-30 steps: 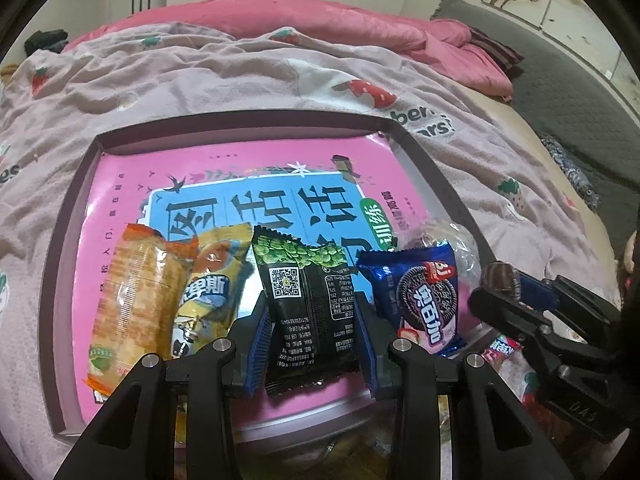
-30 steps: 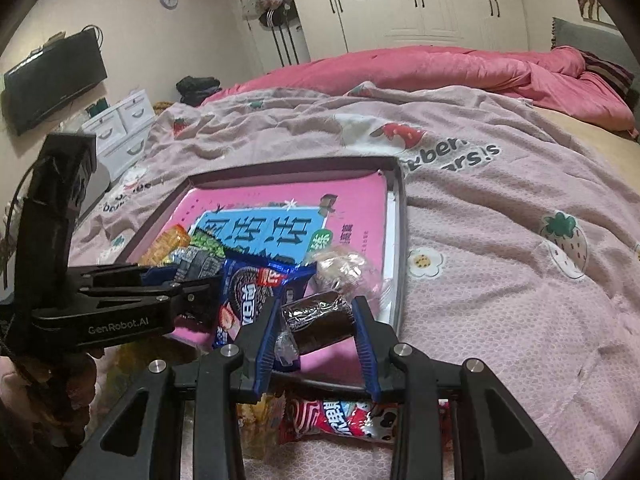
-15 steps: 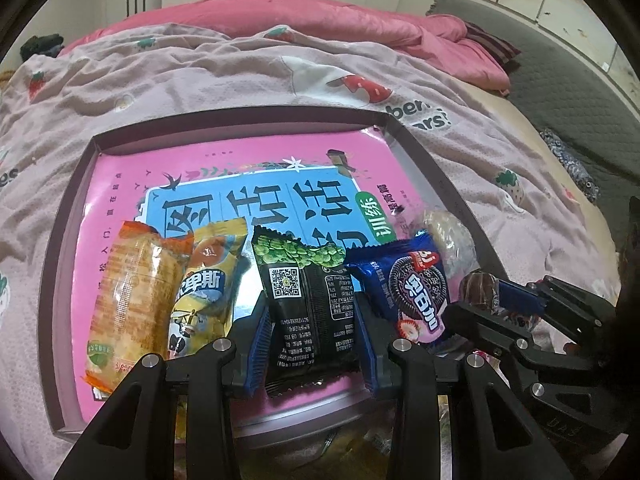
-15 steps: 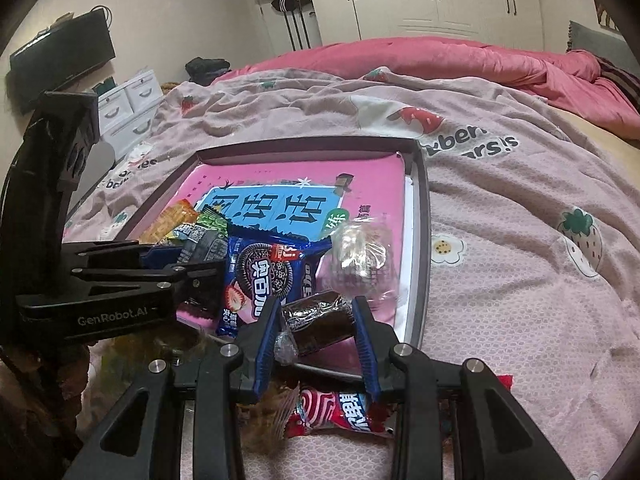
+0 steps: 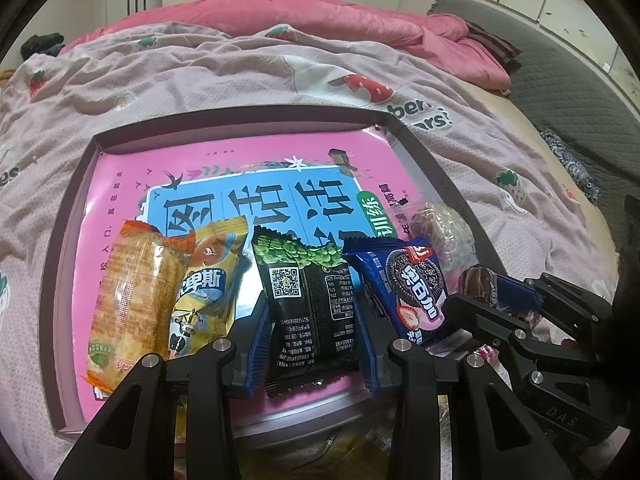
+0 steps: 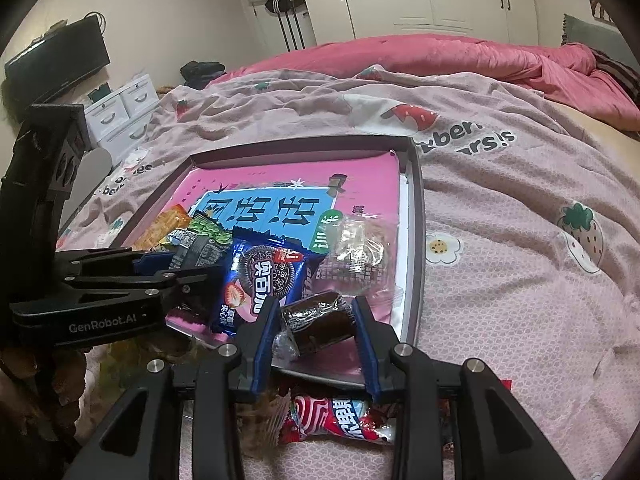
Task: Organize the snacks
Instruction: 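Lower the green snack bag into the tray with the left tool while the right lowers the chocolate roll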
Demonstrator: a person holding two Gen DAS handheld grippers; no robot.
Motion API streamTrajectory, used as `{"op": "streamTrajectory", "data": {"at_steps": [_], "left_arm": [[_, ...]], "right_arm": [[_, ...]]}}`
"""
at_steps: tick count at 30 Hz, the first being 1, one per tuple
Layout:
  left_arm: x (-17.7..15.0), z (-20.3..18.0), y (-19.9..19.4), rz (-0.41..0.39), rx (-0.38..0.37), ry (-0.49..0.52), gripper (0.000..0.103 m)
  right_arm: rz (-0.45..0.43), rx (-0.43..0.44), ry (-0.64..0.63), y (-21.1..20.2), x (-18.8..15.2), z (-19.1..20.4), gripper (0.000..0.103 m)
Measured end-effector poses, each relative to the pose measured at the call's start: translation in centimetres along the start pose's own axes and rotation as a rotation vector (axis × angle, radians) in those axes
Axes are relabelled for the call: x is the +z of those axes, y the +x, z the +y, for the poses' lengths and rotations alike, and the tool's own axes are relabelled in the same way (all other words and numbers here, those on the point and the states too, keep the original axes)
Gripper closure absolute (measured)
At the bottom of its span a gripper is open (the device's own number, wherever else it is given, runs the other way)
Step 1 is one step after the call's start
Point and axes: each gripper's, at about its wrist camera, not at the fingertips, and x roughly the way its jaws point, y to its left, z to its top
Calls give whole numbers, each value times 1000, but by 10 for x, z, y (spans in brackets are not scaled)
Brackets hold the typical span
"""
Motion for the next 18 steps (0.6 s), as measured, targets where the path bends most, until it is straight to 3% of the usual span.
{"op": "streamTrajectory", "data": {"at_steps": [5, 18], "left_arm": [[0, 0, 0, 0, -2, -1, 63], [-1, -2, -6, 1, -12, 3, 63]], "right_arm": [[-9, -43, -17, -2, 0, 0, 66], [-4, -37, -1, -2, 1, -3, 66]]}}
